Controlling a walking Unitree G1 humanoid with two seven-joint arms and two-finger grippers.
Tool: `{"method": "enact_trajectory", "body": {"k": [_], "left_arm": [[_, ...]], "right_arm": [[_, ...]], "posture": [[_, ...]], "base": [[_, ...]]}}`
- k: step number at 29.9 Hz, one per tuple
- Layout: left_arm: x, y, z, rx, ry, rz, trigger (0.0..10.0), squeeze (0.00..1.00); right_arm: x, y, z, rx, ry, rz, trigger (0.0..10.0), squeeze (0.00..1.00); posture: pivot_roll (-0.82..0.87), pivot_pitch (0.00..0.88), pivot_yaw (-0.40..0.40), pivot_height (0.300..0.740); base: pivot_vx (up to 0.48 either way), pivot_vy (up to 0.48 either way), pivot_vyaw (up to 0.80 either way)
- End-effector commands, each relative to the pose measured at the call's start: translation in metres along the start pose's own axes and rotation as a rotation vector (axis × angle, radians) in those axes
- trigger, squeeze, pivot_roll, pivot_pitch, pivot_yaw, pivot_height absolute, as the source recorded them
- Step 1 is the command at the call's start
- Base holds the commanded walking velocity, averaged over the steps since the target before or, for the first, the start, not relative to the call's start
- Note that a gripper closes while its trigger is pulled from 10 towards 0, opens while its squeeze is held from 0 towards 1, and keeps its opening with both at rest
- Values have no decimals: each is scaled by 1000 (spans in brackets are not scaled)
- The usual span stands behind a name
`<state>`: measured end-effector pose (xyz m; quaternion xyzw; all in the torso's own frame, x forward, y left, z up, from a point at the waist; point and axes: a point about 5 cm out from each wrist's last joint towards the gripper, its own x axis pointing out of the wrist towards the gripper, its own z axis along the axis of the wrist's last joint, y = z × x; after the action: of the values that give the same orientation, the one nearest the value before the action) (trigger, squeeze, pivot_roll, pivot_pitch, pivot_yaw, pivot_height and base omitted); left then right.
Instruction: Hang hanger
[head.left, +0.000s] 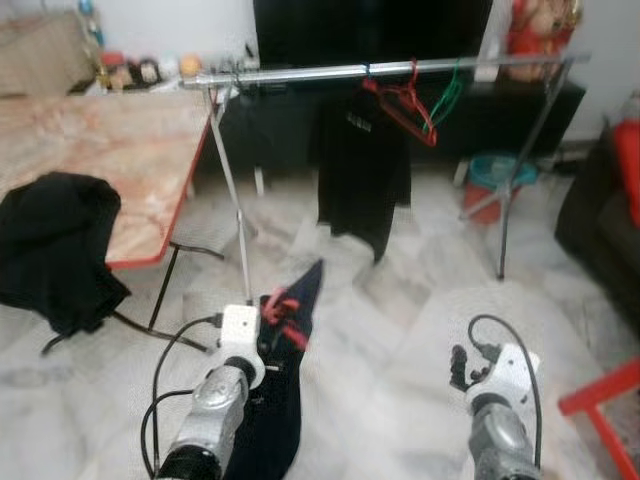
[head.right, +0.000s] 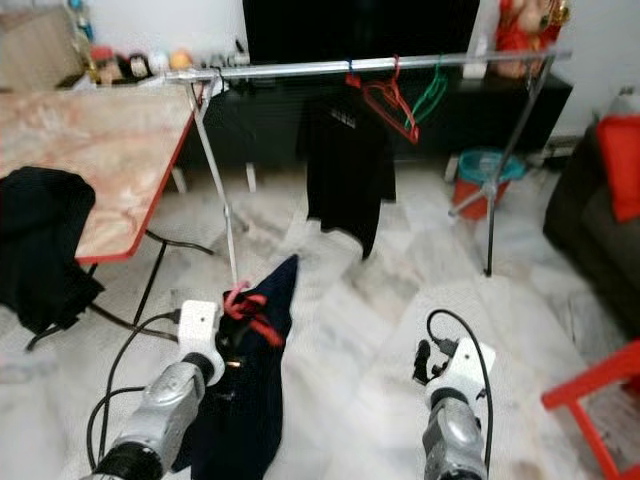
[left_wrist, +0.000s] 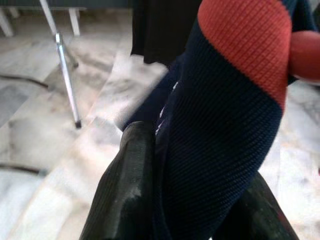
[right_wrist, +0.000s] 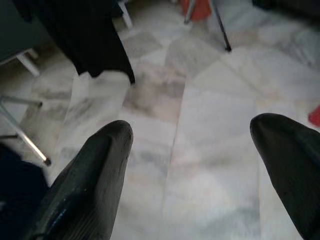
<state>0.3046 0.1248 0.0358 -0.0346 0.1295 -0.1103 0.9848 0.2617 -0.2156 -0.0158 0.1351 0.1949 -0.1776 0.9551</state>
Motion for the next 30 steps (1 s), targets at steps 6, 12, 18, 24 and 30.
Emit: {"method": "enact_trajectory", "body": {"k": [6, 12, 18, 24, 30], "left_arm": [[2, 9, 11, 25, -39, 24, 10000, 0], [3, 9, 12, 24, -39, 24, 10000, 0], [4, 10, 12, 22, -39, 27, 10000, 0], [4, 10, 13, 22, -39, 24, 10000, 0], [4, 10, 13, 20, -39, 23, 10000, 0]], "right_arm": [[1, 9, -1, 5, 14, 21, 10000, 0], [-2, 5, -15, -49, 101, 30, 10000, 0], [-11, -4, -39, 1, 237, -12, 10000, 0], [-22, -13, -59, -49, 340, -24, 10000, 0], [-28, -17, -67, -16, 362, -37, 10000, 0]], "posture": [[-11, 18, -10, 740], [-14, 23, -8, 740], [-13, 27, -4, 740], [-7, 25, -5, 740], [-12, 22, -2, 740]], "base": [[349, 0, 0], [363, 0, 0], [367, 0, 0], [366, 0, 0], [369, 0, 0]]}}
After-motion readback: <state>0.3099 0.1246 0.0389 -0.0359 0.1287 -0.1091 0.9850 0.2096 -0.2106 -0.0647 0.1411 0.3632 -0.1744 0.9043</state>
